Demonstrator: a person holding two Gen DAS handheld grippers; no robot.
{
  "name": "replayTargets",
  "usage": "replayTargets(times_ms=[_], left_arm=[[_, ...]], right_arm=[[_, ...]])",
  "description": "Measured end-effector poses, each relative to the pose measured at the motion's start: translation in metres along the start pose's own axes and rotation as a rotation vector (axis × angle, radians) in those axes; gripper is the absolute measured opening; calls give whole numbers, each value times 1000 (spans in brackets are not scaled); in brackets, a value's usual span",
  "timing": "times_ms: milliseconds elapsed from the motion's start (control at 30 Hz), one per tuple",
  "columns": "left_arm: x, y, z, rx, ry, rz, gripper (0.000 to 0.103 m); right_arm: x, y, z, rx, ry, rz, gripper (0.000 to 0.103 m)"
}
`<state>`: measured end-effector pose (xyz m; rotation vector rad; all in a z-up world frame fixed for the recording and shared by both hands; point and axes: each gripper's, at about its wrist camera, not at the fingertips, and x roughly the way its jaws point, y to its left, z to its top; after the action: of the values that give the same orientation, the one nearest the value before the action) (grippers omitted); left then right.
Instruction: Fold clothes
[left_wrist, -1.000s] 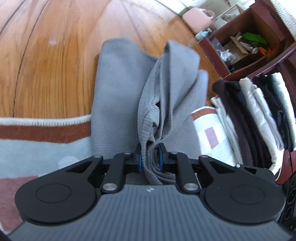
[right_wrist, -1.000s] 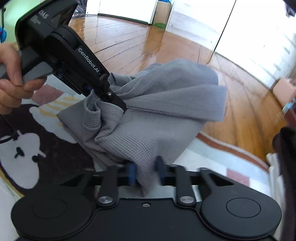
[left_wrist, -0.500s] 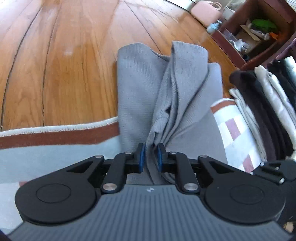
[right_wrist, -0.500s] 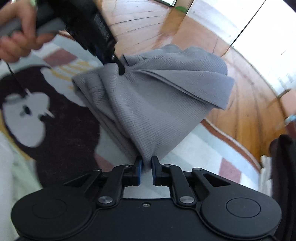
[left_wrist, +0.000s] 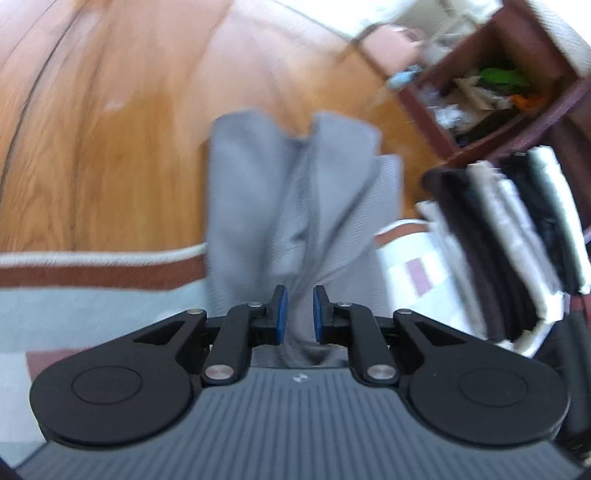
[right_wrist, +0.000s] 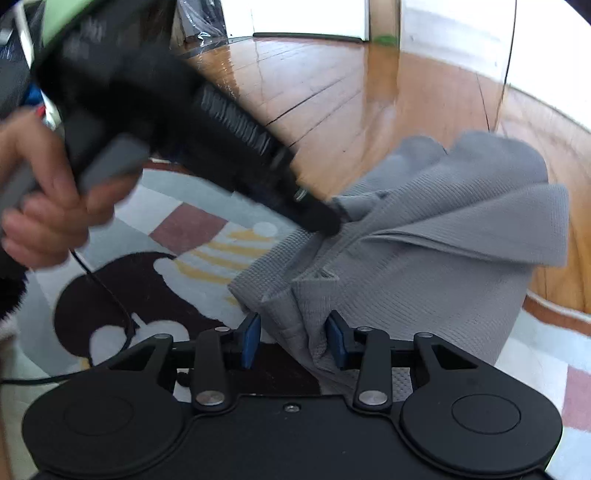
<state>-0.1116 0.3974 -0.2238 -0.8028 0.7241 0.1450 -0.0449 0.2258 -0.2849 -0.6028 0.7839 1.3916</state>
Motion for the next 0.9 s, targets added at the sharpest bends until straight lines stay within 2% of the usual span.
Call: replayTargets(times_ms=[33, 100, 133, 167, 233, 267, 300, 333, 367, 467, 567, 600, 700, 733, 767, 833, 900], left_arm=[[-1, -5, 0, 27, 3, -34, 13], [9, -18, -2, 108, 88, -71, 16], [16, -23, -6, 152, 151, -26, 16], [25, -26, -10, 188, 206, 62, 14], [28, -25, -16, 225, 206, 112, 13], [26, -22, -15, 202, 208, 117, 14], [25, -20, -13, 182, 211, 127, 16], [23, -17, -13, 185, 212, 167, 16], [22, -15, -13, 186, 212, 202, 18], [19, -6, -10, 144, 205, 181, 19], [10, -16, -5, 211, 133, 179, 19], [3, -23, -2, 253, 75, 183, 19], [0, -36, 17, 324, -113, 208, 28], [1, -39, 24, 336, -167, 212, 37], [10, -35, 32, 299, -189, 192, 46], [36, -21, 46, 187, -168, 117, 48], [58, -14, 48, 123, -129, 55, 44]], right_arm=[[-1, 3, -2, 0, -12, -6, 44], [-3, 5, -5, 3, -23, 14, 44], [-4, 2, -4, -12, -22, 23, 44], [-6, 1, -5, -24, -25, 37, 44], [-11, -6, -5, -8, -17, 119, 44], [-13, -10, -6, 17, -6, 188, 43], [-18, -15, -7, 42, -1, 216, 40], [-22, -20, -7, 66, 4, 244, 40], [-28, -32, -6, 107, -20, 230, 41], [-43, -74, -4, 262, -86, 190, 46], [-45, -133, -3, 509, -129, 88, 63], [-43, -151, -3, 581, -136, 64, 66], [-20, -194, -5, 741, -89, 89, 66], [-16, -200, -5, 761, -99, 97, 66], [-12, -206, -6, 782, -108, 105, 66], [-11, -210, -1, 780, -150, 122, 66], [-11, -212, 4, 787, -185, 126, 68]])
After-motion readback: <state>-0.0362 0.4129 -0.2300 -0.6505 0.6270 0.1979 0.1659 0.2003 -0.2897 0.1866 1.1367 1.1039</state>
